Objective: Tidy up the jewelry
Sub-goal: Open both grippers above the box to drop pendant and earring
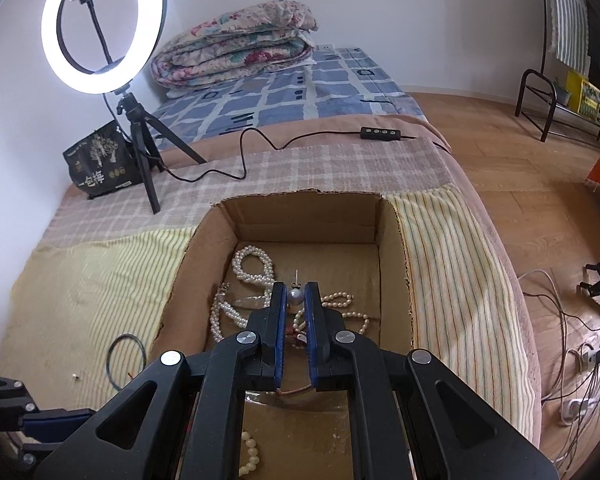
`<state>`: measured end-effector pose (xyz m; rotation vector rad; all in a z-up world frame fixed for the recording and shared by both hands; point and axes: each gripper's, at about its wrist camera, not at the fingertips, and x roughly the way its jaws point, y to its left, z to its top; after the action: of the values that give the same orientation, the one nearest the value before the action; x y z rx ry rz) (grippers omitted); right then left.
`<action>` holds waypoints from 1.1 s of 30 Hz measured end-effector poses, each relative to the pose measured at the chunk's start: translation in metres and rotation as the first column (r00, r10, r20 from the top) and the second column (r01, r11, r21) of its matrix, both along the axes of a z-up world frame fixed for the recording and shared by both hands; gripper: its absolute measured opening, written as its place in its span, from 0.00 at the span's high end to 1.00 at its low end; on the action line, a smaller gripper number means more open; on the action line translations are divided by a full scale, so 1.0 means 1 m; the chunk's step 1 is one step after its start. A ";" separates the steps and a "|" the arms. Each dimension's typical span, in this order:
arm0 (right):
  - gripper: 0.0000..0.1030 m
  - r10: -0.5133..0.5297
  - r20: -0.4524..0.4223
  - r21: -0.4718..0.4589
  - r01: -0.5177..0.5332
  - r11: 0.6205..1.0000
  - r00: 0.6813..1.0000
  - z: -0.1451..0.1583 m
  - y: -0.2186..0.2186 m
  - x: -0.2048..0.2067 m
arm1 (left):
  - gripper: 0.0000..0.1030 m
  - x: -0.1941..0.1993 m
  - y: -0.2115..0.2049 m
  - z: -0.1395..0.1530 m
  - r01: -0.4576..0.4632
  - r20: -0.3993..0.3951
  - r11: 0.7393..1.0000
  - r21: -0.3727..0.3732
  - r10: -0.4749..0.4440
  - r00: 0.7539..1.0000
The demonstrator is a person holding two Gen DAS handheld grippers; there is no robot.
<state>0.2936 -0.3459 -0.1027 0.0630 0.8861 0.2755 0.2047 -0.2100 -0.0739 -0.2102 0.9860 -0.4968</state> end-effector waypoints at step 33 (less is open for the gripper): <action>0.31 -0.057 0.062 -0.055 0.060 0.997 0.996 0.007 0.000 0.003 | 0.45 -0.004 -0.012 -0.005 -0.006 0.072 0.991 0.130 -0.004 0.997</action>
<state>0.2962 -0.3456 -0.0954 0.0280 0.8306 0.1968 0.2006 -0.2220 -0.0790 -0.0750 0.9440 -0.4346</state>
